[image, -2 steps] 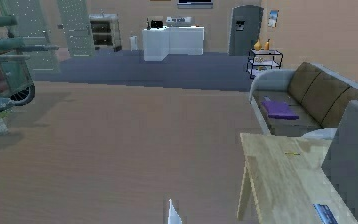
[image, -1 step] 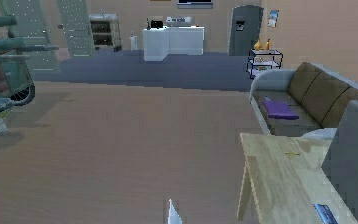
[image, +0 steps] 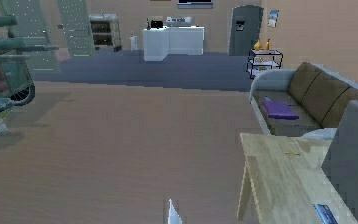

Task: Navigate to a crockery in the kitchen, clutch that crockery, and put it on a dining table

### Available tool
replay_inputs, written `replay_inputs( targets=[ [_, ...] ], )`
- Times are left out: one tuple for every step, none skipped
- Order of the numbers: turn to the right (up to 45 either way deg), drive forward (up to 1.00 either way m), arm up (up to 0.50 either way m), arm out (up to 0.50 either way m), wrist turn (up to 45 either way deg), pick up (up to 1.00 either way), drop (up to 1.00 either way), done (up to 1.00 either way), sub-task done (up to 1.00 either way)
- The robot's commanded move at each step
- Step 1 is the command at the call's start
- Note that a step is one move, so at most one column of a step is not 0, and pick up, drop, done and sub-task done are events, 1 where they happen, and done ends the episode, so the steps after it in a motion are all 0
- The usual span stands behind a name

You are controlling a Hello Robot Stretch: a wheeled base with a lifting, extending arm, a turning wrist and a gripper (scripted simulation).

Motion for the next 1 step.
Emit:
replay_inputs(
  targets=[
    [0.0, 0.0, 0.0, -0.08, 0.0, 0.0, 0.0, 0.0, 0.0]
  ],
)
